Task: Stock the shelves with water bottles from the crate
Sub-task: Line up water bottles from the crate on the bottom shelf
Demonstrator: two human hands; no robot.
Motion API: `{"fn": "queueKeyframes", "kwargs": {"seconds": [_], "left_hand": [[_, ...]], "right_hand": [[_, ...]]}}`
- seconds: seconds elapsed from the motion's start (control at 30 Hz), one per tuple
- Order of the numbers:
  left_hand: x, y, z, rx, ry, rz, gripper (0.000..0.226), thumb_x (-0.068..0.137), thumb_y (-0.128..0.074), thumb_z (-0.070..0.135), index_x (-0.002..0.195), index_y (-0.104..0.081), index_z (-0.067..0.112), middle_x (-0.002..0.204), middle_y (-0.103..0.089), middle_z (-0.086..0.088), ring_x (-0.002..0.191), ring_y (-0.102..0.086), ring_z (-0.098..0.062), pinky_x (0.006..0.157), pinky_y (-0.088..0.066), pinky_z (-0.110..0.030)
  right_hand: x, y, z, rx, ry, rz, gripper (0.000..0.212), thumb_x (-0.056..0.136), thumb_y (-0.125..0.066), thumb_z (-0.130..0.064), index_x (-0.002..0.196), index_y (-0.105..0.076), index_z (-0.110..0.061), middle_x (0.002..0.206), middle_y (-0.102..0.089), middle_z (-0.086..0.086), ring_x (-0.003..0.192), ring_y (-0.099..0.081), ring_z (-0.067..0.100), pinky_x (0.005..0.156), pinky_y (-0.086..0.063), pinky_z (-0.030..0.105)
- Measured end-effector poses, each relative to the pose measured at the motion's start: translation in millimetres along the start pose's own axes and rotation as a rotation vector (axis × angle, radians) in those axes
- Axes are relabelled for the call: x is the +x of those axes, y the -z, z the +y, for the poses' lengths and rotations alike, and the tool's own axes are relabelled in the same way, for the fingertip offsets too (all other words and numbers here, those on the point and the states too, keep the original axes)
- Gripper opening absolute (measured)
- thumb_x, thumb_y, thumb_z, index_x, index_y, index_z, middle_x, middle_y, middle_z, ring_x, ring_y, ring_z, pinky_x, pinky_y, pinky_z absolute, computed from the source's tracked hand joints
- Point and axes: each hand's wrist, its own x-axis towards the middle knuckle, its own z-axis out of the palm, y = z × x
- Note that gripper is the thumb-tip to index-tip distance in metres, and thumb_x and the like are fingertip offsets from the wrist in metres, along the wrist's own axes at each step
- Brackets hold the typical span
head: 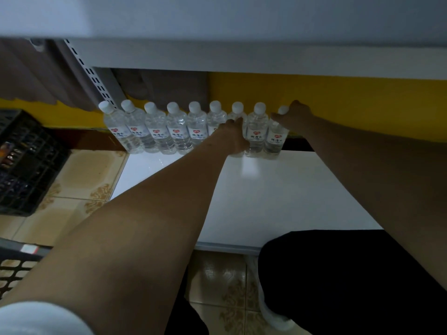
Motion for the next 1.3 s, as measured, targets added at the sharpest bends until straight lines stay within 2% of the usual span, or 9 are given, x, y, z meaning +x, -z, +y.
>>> {"fn": "queueKeyframes", "kwargs": {"seconds": [0.17, 0.3, 0.43, 0.63, 0.73, 0.87, 1.07, 1.17, 1.3], "left_hand": [[-22.7, 33.3, 10.4, 0.045, -0.020, -0.084, 0.060, 0.091, -0.058, 0.033, 0.144, -0.039, 0.011, 0.138, -0.051, -0.014, 0.121, -0.052, -0.029, 0.097, -0.043, -0.036], [-80.0, 91.5, 9.4, 0.153, -0.016, -0.173, 0.053, 0.097, -0.051, 0.036, 0.145, -0.041, 0.016, 0.139, -0.052, -0.008, 0.123, -0.053, -0.027, 0.100, -0.039, -0.034], [-165.1, 125.2, -17.1, 0.066, 0.045, -0.106, 0.070, 0.088, -0.055, 0.052, 0.147, -0.040, 0.019, 0.147, -0.045, -0.009, 0.132, -0.045, -0.030, 0.109, -0.036, -0.039], [-338.4, 85.0, -97.5, -0.202, 0.374, 0.042, 0.051, 0.097, -0.051, 0.035, 0.143, -0.046, 0.013, 0.141, -0.051, -0.010, 0.123, -0.052, -0.027, 0.096, -0.042, -0.032], [-421.3, 27.6, -146.8, -0.404, 0.615, 0.141, 0.043, 0.092, -0.048, 0.038, 0.119, -0.062, 0.007, 0.119, -0.063, -0.014, 0.107, -0.060, -0.031, 0.087, -0.050, -0.034], [-511.0, -38.5, -186.2, -0.559, 0.878, 0.277, 0.026, 0.096, -0.049, 0.027, 0.106, -0.064, 0.008, 0.103, -0.067, -0.014, 0.091, -0.062, -0.026, 0.069, -0.038, -0.029], [-542.3, -88.8, -239.9, -0.771, 1.129, 0.301, 0.024, 0.095, -0.050, 0.029, 0.099, -0.066, 0.012, 0.100, -0.068, -0.009, 0.092, -0.062, -0.025, 0.075, -0.046, -0.030], [-512.3, -87.6, -253.8, -1.008, 1.143, 0.382, 0.022, 0.094, -0.056, 0.026, 0.077, -0.063, 0.013, 0.082, -0.067, -0.010, 0.078, -0.063, -0.024, 0.073, -0.049, -0.032], [-452.8, -80.3, -267.7, -1.629, 1.199, 0.598, 0.017, 0.096, -0.058, 0.021, 0.083, -0.056, 0.010, 0.082, -0.061, -0.013, 0.071, -0.060, -0.023, 0.070, -0.053, -0.033]], "right_hand": [[-32.4, 30.2, -20.2, -0.143, 0.085, 0.214, 0.076, 0.097, -0.034, -0.060, 0.141, -0.035, 0.001, 0.137, -0.048, 0.022, 0.127, -0.043, 0.041, 0.098, -0.043, 0.047], [-96.2, 42.3, -61.4, -0.124, 0.348, 0.185, 0.066, 0.100, -0.035, -0.053, 0.143, -0.040, -0.004, 0.141, -0.048, 0.019, 0.128, -0.046, 0.036, 0.100, -0.044, 0.044], [-176.1, 44.8, -122.7, -0.082, 0.624, 0.141, 0.045, 0.102, -0.036, -0.044, 0.121, -0.058, -0.011, 0.126, -0.060, 0.017, 0.117, -0.055, 0.036, 0.092, -0.044, 0.038], [-300.7, 17.1, -221.5, -0.003, 0.966, -0.046, 0.050, 0.099, -0.038, -0.052, 0.137, -0.053, -0.023, 0.137, -0.057, 0.006, 0.123, -0.053, 0.028, 0.099, -0.042, 0.034], [-357.6, -24.0, -260.7, -0.096, 1.117, -0.088, 0.053, 0.097, -0.041, -0.052, 0.137, -0.053, -0.019, 0.133, -0.059, 0.011, 0.119, -0.055, 0.030, 0.095, -0.046, 0.038], [-417.5, -94.4, -287.2, -0.306, 1.173, -0.275, 0.061, 0.097, -0.042, -0.053, 0.148, -0.038, -0.020, 0.149, -0.043, 0.008, 0.136, -0.040, 0.028, 0.106, -0.039, 0.040], [-443.1, -180.2, -294.3, -0.478, 1.274, -0.399, 0.045, 0.095, -0.049, -0.038, 0.137, -0.045, -0.022, 0.132, -0.055, 0.005, 0.116, -0.052, 0.027, 0.092, -0.046, 0.038], [-429.9, -204.2, -298.0, -0.474, 1.163, -0.510, 0.045, 0.095, -0.049, -0.035, 0.138, -0.043, -0.024, 0.130, -0.057, 0.007, 0.110, -0.056, 0.028, 0.090, -0.048, 0.038], [-410.0, -217.5, -296.2, -0.447, 0.985, -0.618, 0.042, 0.100, -0.045, -0.033, 0.141, -0.044, -0.020, 0.134, -0.056, 0.012, 0.119, -0.052, 0.032, 0.095, -0.042, 0.036]]}}
